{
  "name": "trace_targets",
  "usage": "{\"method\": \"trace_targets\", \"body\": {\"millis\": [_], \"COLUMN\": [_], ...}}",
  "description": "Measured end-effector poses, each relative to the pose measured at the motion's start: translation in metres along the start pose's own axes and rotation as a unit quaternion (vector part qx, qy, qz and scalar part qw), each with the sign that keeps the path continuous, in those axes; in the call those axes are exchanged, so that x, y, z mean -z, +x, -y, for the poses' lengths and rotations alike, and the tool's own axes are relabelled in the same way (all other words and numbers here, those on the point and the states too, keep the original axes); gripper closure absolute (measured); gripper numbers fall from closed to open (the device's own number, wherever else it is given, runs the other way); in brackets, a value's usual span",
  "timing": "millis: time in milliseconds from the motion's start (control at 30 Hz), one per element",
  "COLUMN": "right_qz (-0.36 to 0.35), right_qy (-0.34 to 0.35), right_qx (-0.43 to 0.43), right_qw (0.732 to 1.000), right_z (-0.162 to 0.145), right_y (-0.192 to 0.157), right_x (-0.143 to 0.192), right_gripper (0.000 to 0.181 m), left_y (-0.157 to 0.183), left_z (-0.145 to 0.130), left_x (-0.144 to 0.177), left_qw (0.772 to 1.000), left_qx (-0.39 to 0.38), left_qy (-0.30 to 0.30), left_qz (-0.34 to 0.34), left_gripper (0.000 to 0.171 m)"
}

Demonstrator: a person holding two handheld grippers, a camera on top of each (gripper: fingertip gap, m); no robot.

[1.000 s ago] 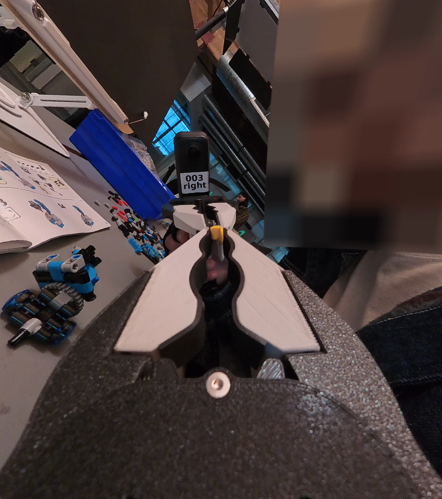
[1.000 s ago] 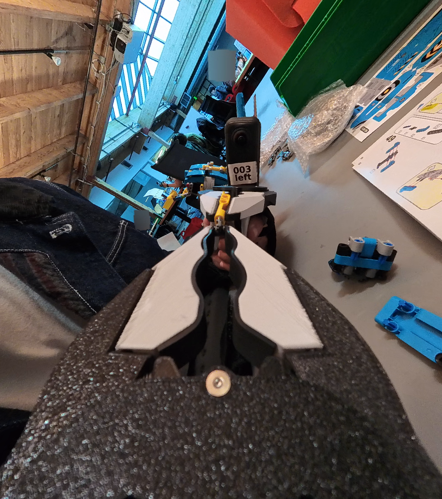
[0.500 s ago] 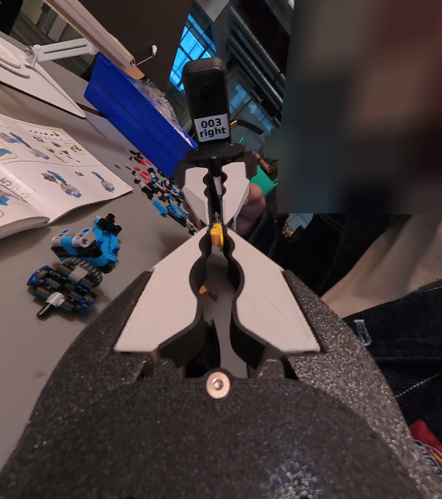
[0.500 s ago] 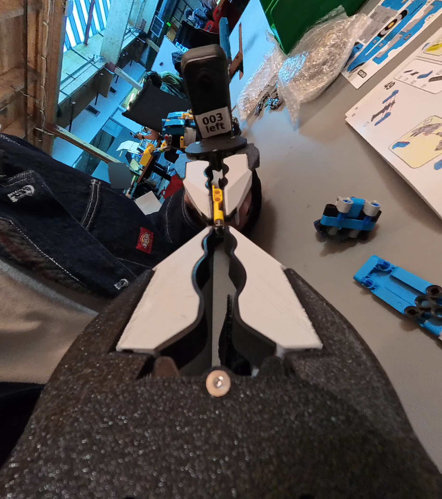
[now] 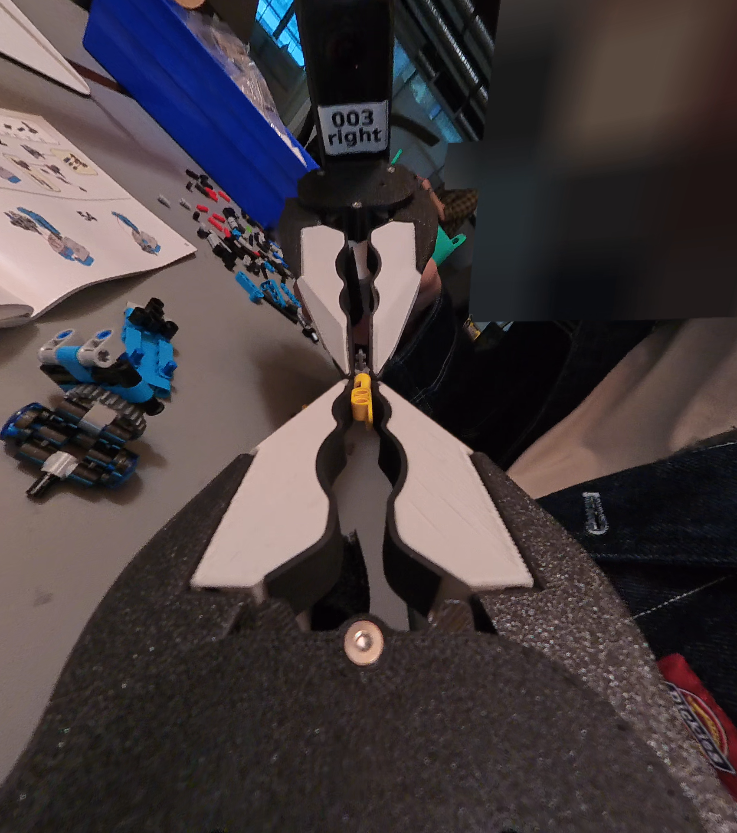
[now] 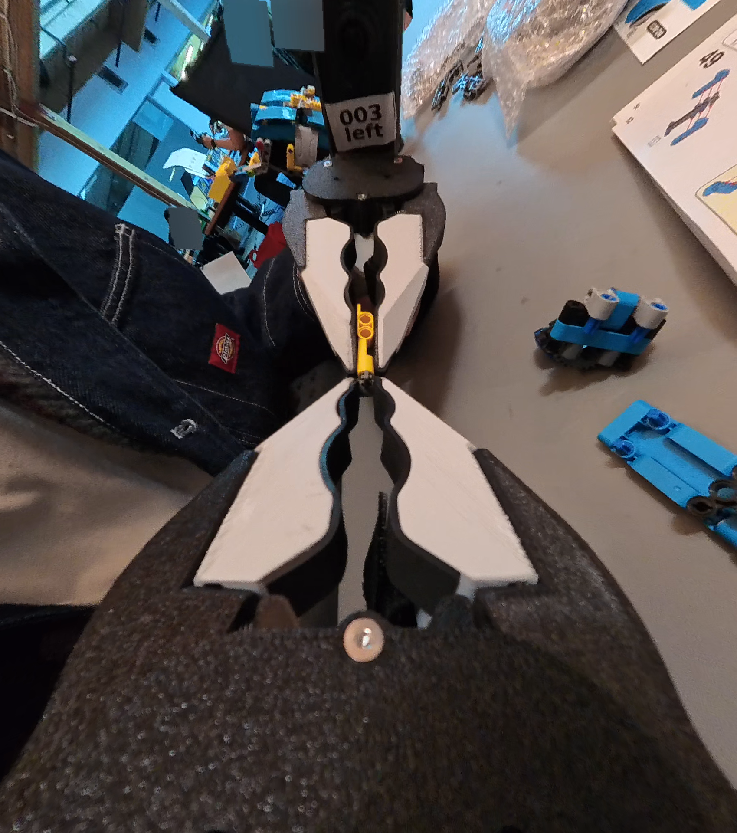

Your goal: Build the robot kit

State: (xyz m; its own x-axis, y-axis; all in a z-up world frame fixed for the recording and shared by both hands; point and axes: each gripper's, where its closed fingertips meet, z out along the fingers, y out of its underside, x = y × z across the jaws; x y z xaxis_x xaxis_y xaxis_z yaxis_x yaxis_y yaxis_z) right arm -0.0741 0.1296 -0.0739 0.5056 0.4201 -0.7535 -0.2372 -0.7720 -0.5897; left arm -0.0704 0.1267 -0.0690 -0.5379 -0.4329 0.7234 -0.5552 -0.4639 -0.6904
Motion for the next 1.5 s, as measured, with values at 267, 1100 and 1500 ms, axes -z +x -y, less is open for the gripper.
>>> {"method": "trace_targets", "body": {"millis": [267,1100,1500], "right_qz": [0.012,-0.35,-0.398], "right_qy": [0.027,0.2,0.123], "right_qx": [-0.014,0.345,0.423], "right_qw": [0.999,0.848,0.804], "right_z": [0.006,0.078,0.07], "right_y": [0.003,0.007,0.016], "right_x": [0.0,-0.007,-0.032], "right_gripper": [0.176,0.134,0.119], "left_y": [-0.004,-0.017,-0.009], "left_z": [0.005,0.072,0.06], "left_x": [0.0,0.042,0.028], "left_qw": [1.0,0.939,0.95], "left_qx": [0.006,0.158,0.173], "left_qy": [0.018,0.304,0.257], "left_qz": [0.009,-0.01,-0.044], "left_gripper": [0.166,0.165,0.165]}}
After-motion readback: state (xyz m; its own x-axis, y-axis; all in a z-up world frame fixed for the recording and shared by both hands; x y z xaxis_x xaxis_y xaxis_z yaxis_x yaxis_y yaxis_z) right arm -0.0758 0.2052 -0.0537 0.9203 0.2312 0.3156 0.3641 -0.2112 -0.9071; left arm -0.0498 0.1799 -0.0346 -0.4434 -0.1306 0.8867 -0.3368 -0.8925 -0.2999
